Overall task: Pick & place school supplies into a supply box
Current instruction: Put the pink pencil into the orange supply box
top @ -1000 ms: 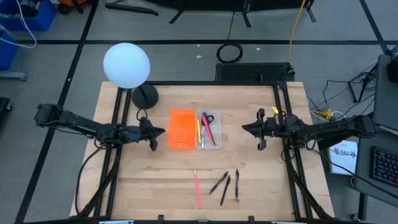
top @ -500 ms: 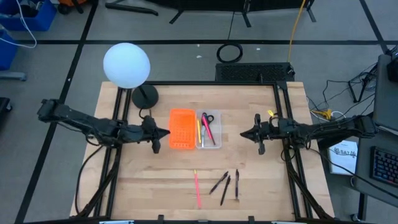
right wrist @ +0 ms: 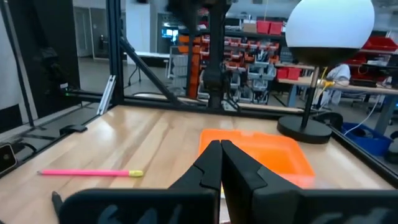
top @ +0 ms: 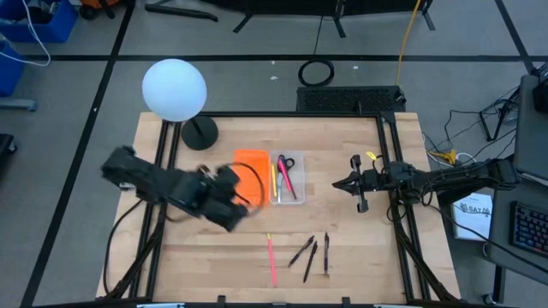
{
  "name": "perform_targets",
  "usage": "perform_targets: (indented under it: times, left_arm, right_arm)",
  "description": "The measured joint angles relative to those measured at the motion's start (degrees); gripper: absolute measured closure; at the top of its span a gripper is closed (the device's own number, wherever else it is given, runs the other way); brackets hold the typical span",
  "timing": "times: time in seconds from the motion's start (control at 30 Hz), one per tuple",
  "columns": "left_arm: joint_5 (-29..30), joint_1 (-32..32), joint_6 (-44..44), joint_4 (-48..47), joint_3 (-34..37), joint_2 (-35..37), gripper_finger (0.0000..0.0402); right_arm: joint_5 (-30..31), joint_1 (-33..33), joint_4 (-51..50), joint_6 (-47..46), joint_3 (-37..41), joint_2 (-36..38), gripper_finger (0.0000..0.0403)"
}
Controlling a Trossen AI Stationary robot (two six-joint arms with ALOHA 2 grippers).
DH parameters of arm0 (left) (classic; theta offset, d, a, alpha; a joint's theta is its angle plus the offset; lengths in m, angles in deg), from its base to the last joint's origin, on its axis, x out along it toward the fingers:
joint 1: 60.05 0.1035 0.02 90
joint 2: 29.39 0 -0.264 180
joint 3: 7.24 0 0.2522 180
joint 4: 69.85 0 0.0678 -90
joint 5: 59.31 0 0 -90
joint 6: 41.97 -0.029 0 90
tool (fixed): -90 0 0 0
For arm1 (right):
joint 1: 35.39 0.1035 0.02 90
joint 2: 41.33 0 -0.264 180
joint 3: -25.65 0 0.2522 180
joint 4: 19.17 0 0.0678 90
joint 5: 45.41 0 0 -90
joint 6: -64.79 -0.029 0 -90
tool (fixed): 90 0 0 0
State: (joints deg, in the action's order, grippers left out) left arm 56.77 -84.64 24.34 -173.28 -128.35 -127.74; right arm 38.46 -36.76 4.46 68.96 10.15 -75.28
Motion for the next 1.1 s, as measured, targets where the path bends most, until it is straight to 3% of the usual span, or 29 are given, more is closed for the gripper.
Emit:
perform_targets:
  times: [0.1, 0.37, 0.63, 0.73, 1.1]
  left_arm:
    - [-5.3, -1.5, 1.6, 6.6, -2.4, -4.8, 0.04]
    - [-11.5, -4.5, 13.3, 19.3, -2.8, -16.1, 0.0398]
    - [-17.3, -3.8, 8.5, 32.5, -2.8, -23.9, 0.0389]
    - [-17.4, -3.5, 8.2, 32.7, -2.8, -24.9, 0.039]
    - [-15.3, -2.3, 19.4, 28.3, -2.8, -26.5, 0.039]
  right_arm:
    - [0.0, 0.0, 0.6, 0.0, 0.0, 0.0, 0.0403]
    - [-0.1, 0.0, -0.1, 0.0, 0.0, -0.1, 0.0403]
    - [-0.1, 0.0, -0.3, -0.6, 0.0, -0.1, 0.0403]
    - [-0.1, 0.0, 0.8, -1.8, 0.0, -0.1, 0.0403]
    - [-0.1, 0.0, 3.0, -3.5, 0.0, -0.1, 0.0403]
